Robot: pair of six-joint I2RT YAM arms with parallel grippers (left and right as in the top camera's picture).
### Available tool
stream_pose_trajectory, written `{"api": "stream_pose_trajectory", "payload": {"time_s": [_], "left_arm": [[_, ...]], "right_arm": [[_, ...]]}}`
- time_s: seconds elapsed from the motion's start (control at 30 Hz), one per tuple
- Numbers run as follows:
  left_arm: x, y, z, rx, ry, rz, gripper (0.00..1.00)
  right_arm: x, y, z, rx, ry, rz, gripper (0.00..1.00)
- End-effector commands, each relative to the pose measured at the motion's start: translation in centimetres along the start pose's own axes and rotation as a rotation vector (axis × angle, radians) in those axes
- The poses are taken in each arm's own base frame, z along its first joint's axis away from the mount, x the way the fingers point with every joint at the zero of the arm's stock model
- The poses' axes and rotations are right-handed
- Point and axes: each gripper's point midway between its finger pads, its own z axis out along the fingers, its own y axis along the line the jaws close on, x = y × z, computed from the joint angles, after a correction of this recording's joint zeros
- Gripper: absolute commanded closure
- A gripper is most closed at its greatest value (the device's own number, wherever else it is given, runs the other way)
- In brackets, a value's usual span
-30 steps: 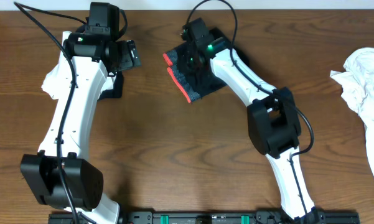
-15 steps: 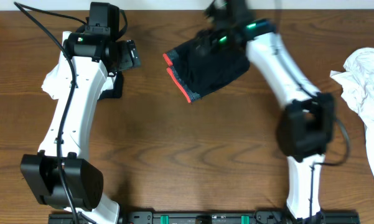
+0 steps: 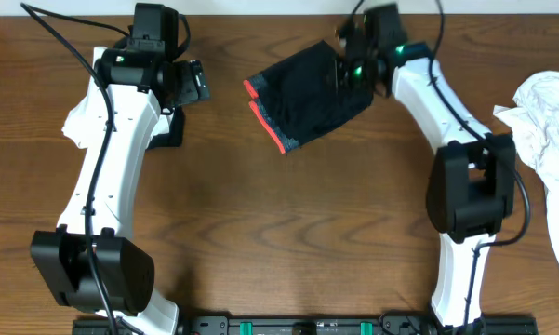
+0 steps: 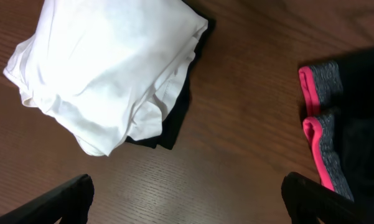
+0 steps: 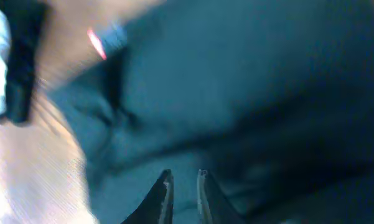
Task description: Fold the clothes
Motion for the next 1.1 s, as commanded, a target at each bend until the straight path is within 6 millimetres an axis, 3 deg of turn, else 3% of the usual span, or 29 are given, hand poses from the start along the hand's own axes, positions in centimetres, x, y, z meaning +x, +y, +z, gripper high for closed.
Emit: {"api": "stream_pose_trajectory", "payload": {"time_s": [0.0, 0.2, 0.33, 0.47, 0.57, 0.7, 0.87, 0.97, 1.07], "left_arm": [[-0.1, 0.2, 0.0, -0.009, -0.003, 0.000, 0.02], [-0.1, 0.2, 0.0, -0.009, -0.003, 0.000, 0.02], [-0.1, 0.2, 0.0, -0.009, -0.003, 0.000, 0.02], [-0.1, 0.2, 0.0, -0.009, -0.003, 0.000, 0.02], [-0.1, 0.2, 0.0, -0.009, -0.003, 0.000, 0.02], [-0.1, 0.2, 0.0, -0.009, -0.003, 0.000, 0.02], [-0.1, 0.2, 0.0, -0.009, -0.003, 0.000, 0.02], [-0.1, 0.2, 0.0, -0.009, -0.003, 0.000, 0.02], [-0.1, 0.2, 0.0, -0.009, -0.003, 0.000, 0.02]], "right_arm": [[4.3, -1.0, 2.4, 0.011, 0.109, 0.029, 0.91], [9.4, -5.4, 5.0, 0.129, 0.156, 0.043, 0.90], [10.2, -5.8, 5.6, 0.106, 0.147, 0.046, 0.90], [7.5, -2.7, 3.8, -0.027, 0.095, 0.029, 0.90], [3.9, 0.1, 0.4, -0.089, -0.004, -0.020, 0.90], [-0.3, 1.8, -4.6, -0.049, -0.160, -0.083, 0.89], [-3.1, 0.7, -8.0, 0.056, -0.293, -0.086, 0.90], [-3.6, -0.6, -7.9, 0.078, -0.310, -0.067, 0.92], [-3.3, -2.5, -6.6, 0.123, -0.291, -0.042, 0.94]]}}
